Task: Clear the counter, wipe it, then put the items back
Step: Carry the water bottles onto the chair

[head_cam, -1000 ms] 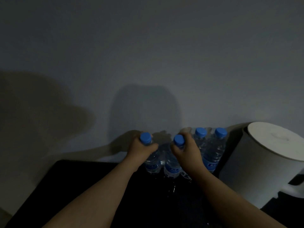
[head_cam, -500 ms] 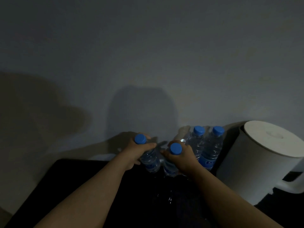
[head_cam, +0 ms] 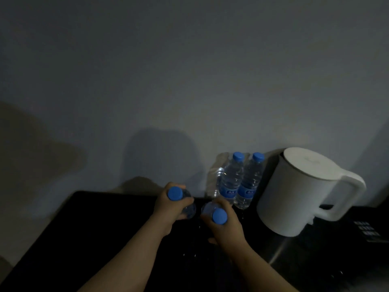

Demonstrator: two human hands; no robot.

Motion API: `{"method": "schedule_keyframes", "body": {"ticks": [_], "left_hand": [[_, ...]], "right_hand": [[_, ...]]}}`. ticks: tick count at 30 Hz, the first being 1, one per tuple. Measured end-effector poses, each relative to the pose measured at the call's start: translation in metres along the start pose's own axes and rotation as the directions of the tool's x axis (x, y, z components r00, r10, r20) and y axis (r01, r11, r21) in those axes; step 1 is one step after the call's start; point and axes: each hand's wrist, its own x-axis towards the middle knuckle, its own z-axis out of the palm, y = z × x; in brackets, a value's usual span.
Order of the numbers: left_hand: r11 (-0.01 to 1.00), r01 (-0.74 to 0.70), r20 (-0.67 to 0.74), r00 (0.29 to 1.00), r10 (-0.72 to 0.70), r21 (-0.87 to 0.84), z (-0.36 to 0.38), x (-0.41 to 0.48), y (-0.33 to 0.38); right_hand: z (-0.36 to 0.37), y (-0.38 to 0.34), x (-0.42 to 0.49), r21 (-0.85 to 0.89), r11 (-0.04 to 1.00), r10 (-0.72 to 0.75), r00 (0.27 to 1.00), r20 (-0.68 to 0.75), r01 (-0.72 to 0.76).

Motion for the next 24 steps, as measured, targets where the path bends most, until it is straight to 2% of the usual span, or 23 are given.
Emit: {"method": "schedule_keyframes", "body": {"ticks": [3, 7, 15, 24], "left_hand": [[1.000, -0.012, -0.014, 1.000, 0.012, -0.001, 0.000, -0.029, -0.009], [0.998, -0.017, 0.021, 1.000, 0.016, 0.058, 0.007, -0.063, -0.016], [0.998, 0.050, -0.045, 0.998, -0.051, -0.026, 0.030, -0.139, -0.032], [0.998, 0.031, 0.068, 0.997, -0.027, -0.060, 0.136, -0.279, -0.055]], "right_hand": [[-0.010, 0.000, -0.022, 0.304, 0.947, 0.101, 0.995, 0.022, -0.103], [-0.027, 0.001, -0.046, 0.507, 0.849, 0.205, 0.977, -0.059, -0.148], [-0.077, 0.021, -0.131, 0.519, 0.832, 0.267, 0.961, -0.063, -0.197], [-0.205, 0.062, -0.262, 0.515, 0.854, 0.207, 0.956, -0.206, -0.074]]}}
